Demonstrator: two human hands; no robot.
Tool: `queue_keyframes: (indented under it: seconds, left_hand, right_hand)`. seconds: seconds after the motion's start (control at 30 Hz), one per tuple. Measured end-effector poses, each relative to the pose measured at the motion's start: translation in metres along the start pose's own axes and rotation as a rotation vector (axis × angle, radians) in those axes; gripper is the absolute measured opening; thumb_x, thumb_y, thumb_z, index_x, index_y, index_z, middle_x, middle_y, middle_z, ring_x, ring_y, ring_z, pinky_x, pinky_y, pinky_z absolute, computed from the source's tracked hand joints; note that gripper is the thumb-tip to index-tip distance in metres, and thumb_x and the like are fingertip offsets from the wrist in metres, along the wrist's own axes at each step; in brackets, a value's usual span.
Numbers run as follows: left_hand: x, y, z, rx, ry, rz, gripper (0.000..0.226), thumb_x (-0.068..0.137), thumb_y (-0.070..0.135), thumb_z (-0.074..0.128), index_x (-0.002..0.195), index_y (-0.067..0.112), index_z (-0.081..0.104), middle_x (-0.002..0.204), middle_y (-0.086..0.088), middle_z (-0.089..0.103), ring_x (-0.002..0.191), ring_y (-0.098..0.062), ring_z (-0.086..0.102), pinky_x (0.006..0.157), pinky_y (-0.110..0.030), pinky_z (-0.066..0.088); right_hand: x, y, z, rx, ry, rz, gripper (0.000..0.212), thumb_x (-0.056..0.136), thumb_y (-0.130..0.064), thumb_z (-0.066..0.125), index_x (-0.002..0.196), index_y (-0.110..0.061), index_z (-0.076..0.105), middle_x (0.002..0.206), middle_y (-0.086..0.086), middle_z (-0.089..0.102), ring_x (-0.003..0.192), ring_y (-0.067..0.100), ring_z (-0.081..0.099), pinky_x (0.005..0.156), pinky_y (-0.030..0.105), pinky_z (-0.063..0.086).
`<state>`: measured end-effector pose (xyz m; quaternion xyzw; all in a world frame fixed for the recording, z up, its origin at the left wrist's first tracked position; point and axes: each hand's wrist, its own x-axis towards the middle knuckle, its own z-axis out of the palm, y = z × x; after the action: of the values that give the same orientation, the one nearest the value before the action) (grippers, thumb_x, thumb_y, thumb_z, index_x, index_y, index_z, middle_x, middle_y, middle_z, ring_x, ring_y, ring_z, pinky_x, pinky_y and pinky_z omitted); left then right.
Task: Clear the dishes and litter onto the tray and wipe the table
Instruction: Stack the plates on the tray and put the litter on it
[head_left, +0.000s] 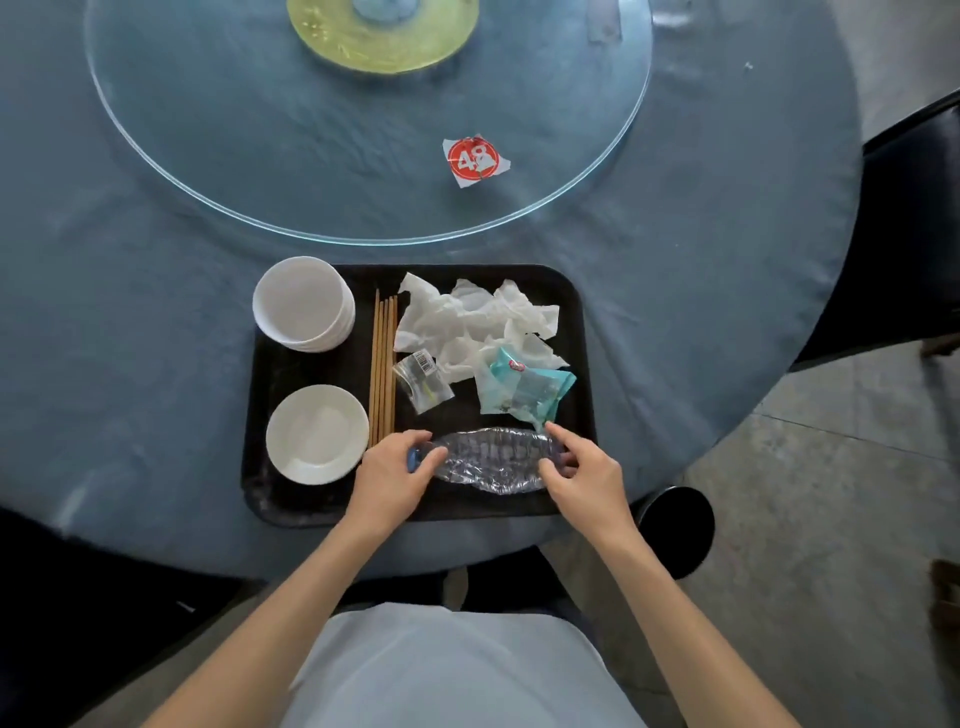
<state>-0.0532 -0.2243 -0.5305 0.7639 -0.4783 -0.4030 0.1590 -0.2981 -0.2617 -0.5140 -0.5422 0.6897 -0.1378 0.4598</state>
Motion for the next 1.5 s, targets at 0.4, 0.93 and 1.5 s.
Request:
queue_keyframes:
  seconds: [0.4, 0.93, 1.5]
  left_hand:
    - [-0.051, 0.055, -0.010, 0.270, -0.029, 0.518, 0.056, 0.095, 0.041, 0.063, 0.146, 0.018, 0.054, 0.150, -0.003, 0.053, 0.142, -0.022, 0.044, 0.116, -0.041, 0.039]
    - [-0.246, 0.178, 0.204, 0.483, -0.484, 1.286, 0.086, 0.087, 0.071, 0.049, 0.160, 0.037, 0.020, 0.170, 0.009, -0.009, 0.154, -0.026, -0.022, 0.122, -0.054, 0.018]
    - [-0.689, 0.117, 0.492, 0.470, -1.305, 1.377, 0.075, 0.091, 0.056, 0.064, 0.156, 0.036, 0.033, 0.169, 0.017, 0.008, 0.156, -0.011, 0.001, 0.119, -0.028, 0.014]
  right_hand:
    - [-0.121, 0.033, -0.045, -0.013, 0.427, -0.057, 0.053, 0.096, -0.028, 0.071, 0.147, -0.028, 0.057, 0.160, 0.004, 0.045, 0.146, 0.019, 0.044, 0.118, 0.039, 0.040]
    - [-0.414, 0.237, -0.112, 0.076, 1.077, 0.292, 0.072, 0.096, -0.051, 0.066, 0.159, -0.034, 0.037, 0.173, 0.000, 0.017, 0.160, 0.019, 0.009, 0.126, 0.038, 0.017]
    - [-0.791, 0.489, -0.049, 0.273, 1.528, 0.770, 0.070, 0.096, -0.049, 0.058, 0.159, -0.028, 0.037, 0.170, 0.002, 0.025, 0.158, 0.019, 0.020, 0.126, 0.037, 0.023]
